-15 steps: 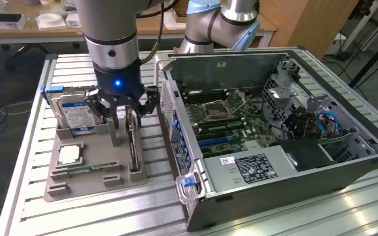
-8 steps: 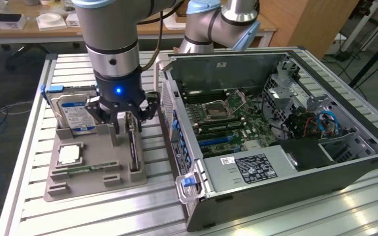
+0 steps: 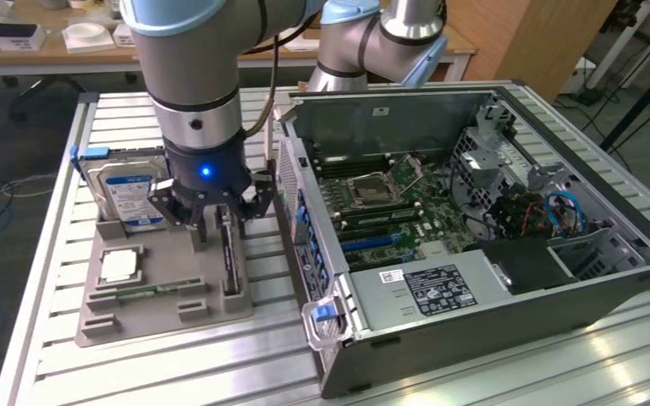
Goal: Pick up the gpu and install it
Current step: 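Pick up the gpu and move the gpu toward the slot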
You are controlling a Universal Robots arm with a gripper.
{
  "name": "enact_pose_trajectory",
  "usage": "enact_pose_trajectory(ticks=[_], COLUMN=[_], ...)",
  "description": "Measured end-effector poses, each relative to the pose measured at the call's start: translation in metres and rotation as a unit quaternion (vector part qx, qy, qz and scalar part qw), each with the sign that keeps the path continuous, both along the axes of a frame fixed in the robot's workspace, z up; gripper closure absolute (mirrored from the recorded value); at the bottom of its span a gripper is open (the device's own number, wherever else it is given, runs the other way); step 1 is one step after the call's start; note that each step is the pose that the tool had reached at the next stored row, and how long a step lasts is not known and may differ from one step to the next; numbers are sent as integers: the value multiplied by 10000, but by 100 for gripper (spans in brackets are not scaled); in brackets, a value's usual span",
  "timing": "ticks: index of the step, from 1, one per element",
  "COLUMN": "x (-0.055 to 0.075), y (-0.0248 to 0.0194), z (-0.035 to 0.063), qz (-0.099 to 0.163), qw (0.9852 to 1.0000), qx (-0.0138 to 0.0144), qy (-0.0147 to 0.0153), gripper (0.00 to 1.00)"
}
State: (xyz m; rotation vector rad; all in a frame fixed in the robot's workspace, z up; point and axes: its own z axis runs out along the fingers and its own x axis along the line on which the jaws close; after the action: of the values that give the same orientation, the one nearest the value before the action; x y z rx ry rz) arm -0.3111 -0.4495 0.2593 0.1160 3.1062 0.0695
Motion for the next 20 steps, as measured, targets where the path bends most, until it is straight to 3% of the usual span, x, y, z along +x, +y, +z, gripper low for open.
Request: enact_pose_trajectory(ticks=[6,14,20], x=[6,37,36], y=[-27,-30,-31], z=[-96,-191,-216], qz=[-1,-1,0], qw=[10000,10000,10000], qx=[-1,0,-2], qy=[1,0,2], gripper=[45,45,45])
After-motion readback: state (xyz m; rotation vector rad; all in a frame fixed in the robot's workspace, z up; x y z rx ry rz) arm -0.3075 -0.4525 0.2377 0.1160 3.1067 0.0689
